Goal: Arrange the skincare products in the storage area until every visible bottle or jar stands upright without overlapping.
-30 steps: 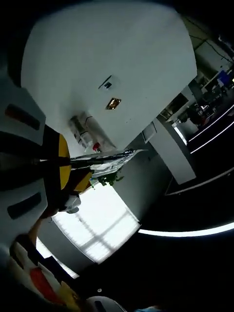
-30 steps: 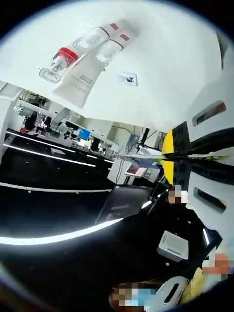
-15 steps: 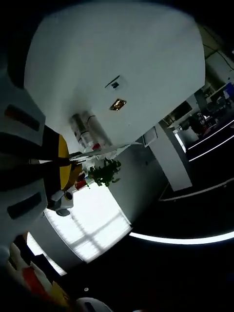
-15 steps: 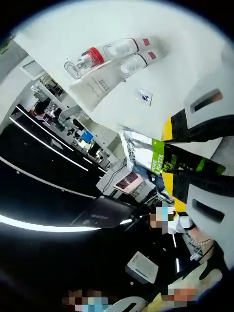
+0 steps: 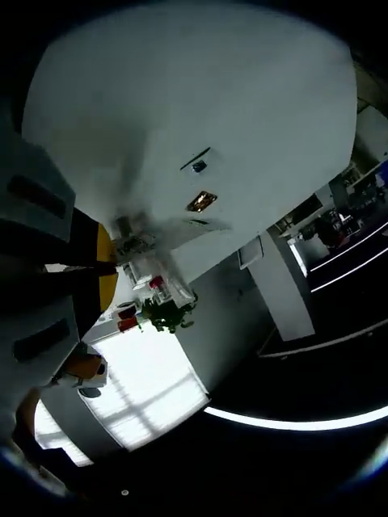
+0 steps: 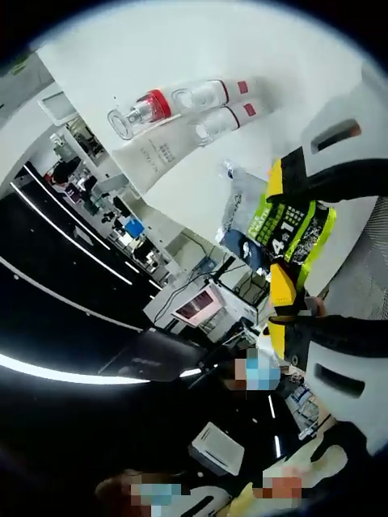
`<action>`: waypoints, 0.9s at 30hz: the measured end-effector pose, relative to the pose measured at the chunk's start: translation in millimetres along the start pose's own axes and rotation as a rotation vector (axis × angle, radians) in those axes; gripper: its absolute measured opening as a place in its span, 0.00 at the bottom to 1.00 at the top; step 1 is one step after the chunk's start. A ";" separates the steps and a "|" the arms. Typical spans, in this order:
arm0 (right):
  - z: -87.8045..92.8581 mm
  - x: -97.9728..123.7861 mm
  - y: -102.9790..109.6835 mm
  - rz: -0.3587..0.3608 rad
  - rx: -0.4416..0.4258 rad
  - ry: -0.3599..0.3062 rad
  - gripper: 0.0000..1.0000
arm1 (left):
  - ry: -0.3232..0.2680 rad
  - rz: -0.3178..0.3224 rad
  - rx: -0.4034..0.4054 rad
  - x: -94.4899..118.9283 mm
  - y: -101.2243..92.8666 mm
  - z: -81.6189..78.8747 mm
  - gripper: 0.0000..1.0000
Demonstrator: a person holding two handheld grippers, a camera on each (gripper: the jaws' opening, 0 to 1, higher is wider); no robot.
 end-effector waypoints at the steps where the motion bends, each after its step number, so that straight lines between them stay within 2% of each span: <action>1: 0.8 0.9 -0.8 0.002 0.019 0.009 0.57 | 0.004 -0.008 -0.002 -0.7 2.6 0.9 0.00; 8: 1.2 5.3 -0.4 0.009 0.047 0.033 0.66 | 0.021 -0.053 0.008 -8.9 20.9 6.9 0.00; 11: -3.0 9.3 -0.7 0.021 0.057 0.018 0.71 | 0.032 -0.074 0.011 -10.6 27.4 10.1 0.00; 21: -7.9 18.1 -10.6 0.061 0.097 0.018 0.85 | 0.061 -0.118 -0.005 -12.4 39.5 18.8 0.00; 27: -14.7 26.4 -14.7 0.081 0.107 -0.014 0.86 | 0.093 -0.206 -0.005 -14.0 60.6 25.2 0.00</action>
Point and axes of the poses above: the point that each gripper's makers call its tool centre point, and the gripper's own axes: x roughly backward along the fingers, y roughly to its left, z roughly out of its underside, the point moved 2 cm from there along x, roughly backward along the fingers, and after that the axes turned 4 degrees about -z, right-handed, at the moved point
